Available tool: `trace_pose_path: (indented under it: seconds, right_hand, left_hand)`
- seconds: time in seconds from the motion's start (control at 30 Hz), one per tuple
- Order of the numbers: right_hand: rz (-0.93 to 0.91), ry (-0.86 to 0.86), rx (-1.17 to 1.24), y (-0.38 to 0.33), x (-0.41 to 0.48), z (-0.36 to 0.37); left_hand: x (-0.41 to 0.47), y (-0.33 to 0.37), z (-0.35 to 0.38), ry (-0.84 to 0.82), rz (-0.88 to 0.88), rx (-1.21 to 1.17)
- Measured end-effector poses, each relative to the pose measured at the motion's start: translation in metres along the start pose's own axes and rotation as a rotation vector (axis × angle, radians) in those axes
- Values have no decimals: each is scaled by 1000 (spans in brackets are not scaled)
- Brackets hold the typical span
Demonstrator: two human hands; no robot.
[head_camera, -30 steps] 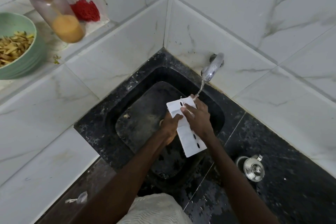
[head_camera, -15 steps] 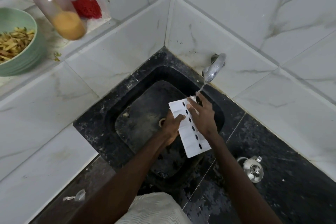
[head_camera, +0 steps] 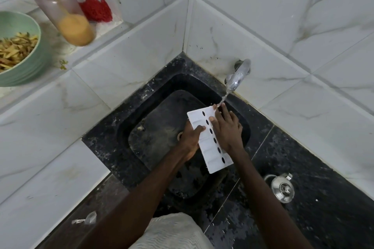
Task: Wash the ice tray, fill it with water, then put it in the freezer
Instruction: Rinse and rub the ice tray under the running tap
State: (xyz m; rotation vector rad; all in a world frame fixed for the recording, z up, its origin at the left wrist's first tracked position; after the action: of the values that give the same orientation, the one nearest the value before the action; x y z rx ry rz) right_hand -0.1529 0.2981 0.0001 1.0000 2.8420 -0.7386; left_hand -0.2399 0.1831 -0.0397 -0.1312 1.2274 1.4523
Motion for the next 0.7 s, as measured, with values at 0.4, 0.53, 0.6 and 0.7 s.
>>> trace_pose_path:
  seconds: [0.4,0.53,0.6,0.7]
  right_hand:
    - [4,21,-3,-14,-5,4]
    - [-48,10,-40,-20,-12,7]
    - [-48,34,-28,-17,-14,4]
    - [-16,54,-7,-17,-10,3]
  left_hand:
    - [0,9,6,16,57,-51]
    - [2,14,-10,66,53,-77]
    - [3,15,-14,73,40,-81]
    - [1,10,-11,33,33,-60]
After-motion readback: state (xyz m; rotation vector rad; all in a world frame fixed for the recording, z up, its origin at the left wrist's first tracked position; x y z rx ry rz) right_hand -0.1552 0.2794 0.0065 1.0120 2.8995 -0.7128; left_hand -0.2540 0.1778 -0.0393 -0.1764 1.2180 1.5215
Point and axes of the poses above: each hand's wrist, its own x-axis towards the middle knuckle, its own z-axis out of the palm, y = z × x, the point moved 5 cm from there along x, towards the middle knuckle, and after that the axes turned 11 degrees about -z, right-handed, at the moved point
